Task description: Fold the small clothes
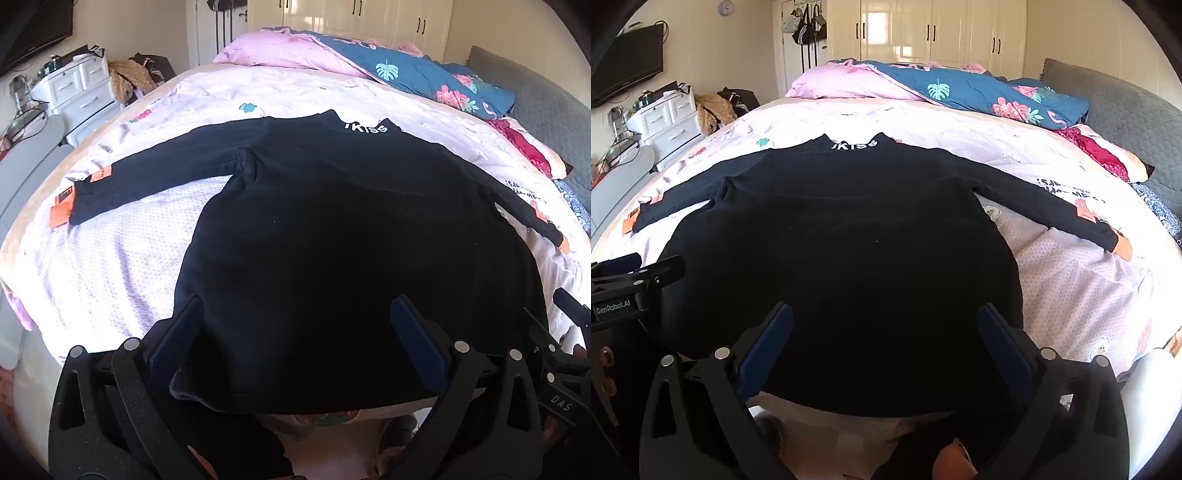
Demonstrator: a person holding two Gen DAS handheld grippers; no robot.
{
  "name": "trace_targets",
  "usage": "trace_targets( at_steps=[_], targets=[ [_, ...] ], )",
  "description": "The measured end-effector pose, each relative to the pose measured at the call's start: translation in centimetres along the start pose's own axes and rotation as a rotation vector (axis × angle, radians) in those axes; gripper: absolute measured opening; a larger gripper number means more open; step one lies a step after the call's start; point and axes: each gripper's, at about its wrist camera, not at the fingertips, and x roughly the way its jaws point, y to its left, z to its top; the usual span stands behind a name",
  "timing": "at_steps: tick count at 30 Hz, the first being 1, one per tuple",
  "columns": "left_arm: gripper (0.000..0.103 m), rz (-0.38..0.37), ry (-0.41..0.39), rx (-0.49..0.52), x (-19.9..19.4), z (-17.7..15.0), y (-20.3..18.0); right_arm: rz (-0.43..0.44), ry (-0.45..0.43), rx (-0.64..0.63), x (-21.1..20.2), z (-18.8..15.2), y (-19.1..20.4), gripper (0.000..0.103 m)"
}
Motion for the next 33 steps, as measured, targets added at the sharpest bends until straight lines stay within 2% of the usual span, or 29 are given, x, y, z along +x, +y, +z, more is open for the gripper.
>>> trace_targets(
  at_steps=[8, 11, 33],
  targets=[
    [0.095, 0.015, -0.014, -0.009, -0.37, 0.24, -0.07, -0.001, 0.0, 0.008, -0.29, 0.19, 0.08, 0.099],
    [0.095, -0.009, -0.009, -0.006, -0.21, 0.16, 0.01, 0.007, 0.002, 0.001, -0.53, 0.06, -0.15, 0.099],
    [0.095, -0.004, -0.01, 0.001, -0.29, 0.04, 0.05, 0.01, -0.005, 0.0, -0.44, -0.24, -0.08, 0.099]
  ],
)
